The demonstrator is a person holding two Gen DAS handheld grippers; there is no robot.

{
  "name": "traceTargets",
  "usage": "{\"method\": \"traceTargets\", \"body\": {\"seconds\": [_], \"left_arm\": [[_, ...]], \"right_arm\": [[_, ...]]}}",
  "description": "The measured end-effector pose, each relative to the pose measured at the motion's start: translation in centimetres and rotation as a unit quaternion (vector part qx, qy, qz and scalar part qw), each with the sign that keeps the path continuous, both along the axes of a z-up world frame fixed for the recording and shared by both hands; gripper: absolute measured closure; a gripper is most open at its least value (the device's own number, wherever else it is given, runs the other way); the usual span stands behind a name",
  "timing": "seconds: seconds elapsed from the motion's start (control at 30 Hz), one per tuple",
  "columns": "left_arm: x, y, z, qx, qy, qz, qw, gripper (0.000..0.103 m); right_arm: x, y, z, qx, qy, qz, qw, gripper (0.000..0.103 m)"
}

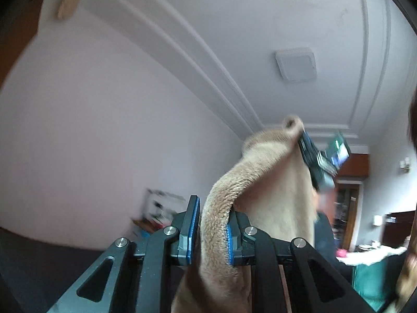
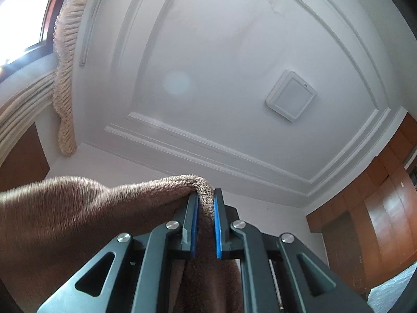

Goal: Fold towel
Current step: 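Raise the blanket high with both grippers, holding two edges apart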

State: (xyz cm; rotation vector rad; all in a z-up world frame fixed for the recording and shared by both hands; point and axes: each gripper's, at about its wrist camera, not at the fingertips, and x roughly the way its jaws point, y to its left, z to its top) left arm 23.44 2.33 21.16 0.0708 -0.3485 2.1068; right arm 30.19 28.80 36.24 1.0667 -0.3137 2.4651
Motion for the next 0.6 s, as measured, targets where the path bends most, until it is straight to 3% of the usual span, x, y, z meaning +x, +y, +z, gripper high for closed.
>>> {"method": "traceTargets", "body": {"seconds": [0.1, 0.13, 0.17, 0.2, 0.33, 0.6], "left_arm": [[-1.7, 2.6, -2.7, -0.024, -0.047, -0.04, 0.9978, 0.077], [-2.4, 3.5, -3.6, -0.031, -0.066, -0.052, 0.996, 0.061], [-3.1, 4.3, -4.5, -0.037, -0.085, -0.064, 0.9937, 0.034], [-3.8, 5.2, -5.4, -0.042, -0.104, -0.075, 0.9908, 0.025], [-6.7, 7.5, -8.8, -0.056, -0.168, -0.083, 0.9807, 0.022], [-7.3, 10.7, -11.3, -0.086, -0.159, -0.112, 0.9771, 0.022]], "right_arm": [[-0.4, -0.6, 0.2, -0.001, -0.005, -0.001, 1.0, 0.093], [-0.5, -0.9, 0.2, 0.0, -0.006, -0.003, 1.0, 0.093], [-0.6, -1.2, 0.2, 0.001, -0.007, -0.005, 1.0, 0.093], [-0.8, -1.4, 0.2, 0.001, -0.008, -0.005, 1.0, 0.093], [-0.8, -1.9, 0.5, 0.007, -0.004, -0.006, 1.0, 0.093], [-0.4, -3.1, 0.2, 0.028, -0.008, -0.015, 0.999, 0.092]]}}
